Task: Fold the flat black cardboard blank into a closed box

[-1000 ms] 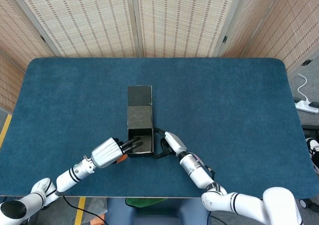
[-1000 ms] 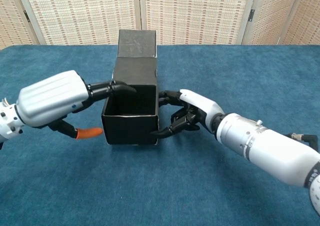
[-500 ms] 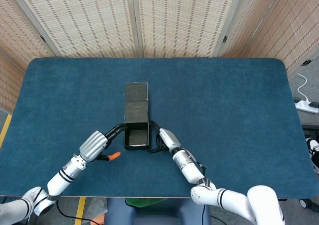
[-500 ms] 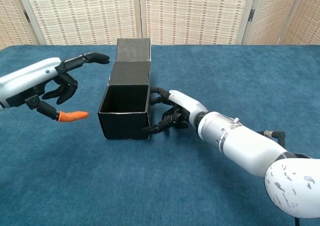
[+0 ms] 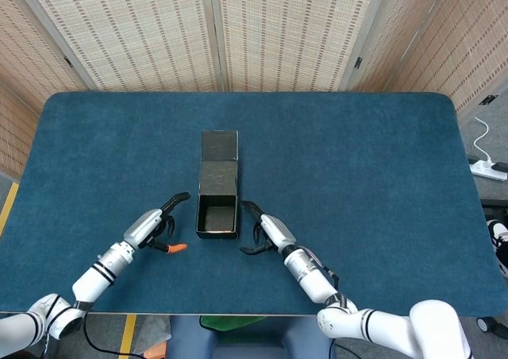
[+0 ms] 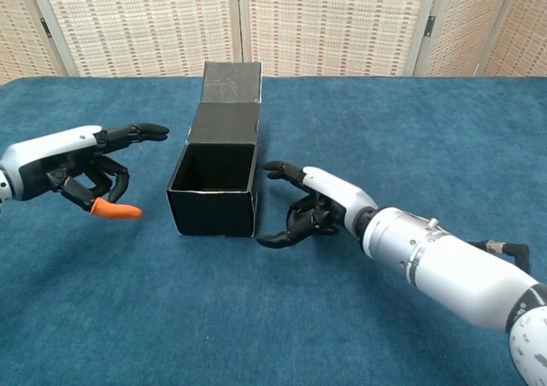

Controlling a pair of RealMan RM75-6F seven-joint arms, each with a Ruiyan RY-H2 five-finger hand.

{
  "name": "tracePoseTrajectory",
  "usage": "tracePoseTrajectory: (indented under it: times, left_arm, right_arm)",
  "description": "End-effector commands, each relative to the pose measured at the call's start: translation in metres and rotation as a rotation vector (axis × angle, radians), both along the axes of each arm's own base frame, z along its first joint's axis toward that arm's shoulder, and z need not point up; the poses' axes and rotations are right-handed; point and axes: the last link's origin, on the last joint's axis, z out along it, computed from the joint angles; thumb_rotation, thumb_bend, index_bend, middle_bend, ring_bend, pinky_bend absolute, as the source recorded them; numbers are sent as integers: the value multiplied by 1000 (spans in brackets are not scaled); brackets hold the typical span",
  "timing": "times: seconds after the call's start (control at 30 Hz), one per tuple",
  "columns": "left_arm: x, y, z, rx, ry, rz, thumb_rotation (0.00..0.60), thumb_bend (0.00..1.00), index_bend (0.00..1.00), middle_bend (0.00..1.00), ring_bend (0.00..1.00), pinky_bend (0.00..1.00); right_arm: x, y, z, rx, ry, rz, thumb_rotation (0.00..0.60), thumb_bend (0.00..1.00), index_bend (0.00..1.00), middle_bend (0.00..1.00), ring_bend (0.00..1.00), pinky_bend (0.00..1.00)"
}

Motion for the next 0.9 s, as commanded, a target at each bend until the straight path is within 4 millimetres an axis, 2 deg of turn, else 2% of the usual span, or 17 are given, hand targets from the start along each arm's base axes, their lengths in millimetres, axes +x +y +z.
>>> tracePoseTrajectory:
  times: [0.03,0.13,0.27,0.47,0.67,0.9]
  left_arm:
    - [-2,10,-11,-24,-12,69,600,224,0,0,650,924]
    - [-3,16,-19,-35,-25,116,600,222,0,0,640,923]
    - [-2,22,-28,-65,-48,163,600,218,0,0,635,923]
    - [6,27,-40,-110,-80,189,600,214,0,0,628,923]
    - [14,26,-48,-142,-90,178,600,215,0,0,626,922]
    - [16,32,-54,-137,-89,203,600,214,0,0,622,922]
  right_arm:
    - [-7,8,16,-11,-13,15,600,139,0,3,598,1000]
    - [-12,12,38,-58,-29,36,600,139,0,9,598,1000]
    - [-16,14,81,-151,-63,56,600,139,0,28,599,1000]
    - [-12,13,126,-238,-92,71,600,139,0,48,598,1000]
    - [-8,13,142,-261,-111,69,600,139,0,56,598,1000]
    - [-10,13,143,-256,-121,60,600,139,0,61,598,1000]
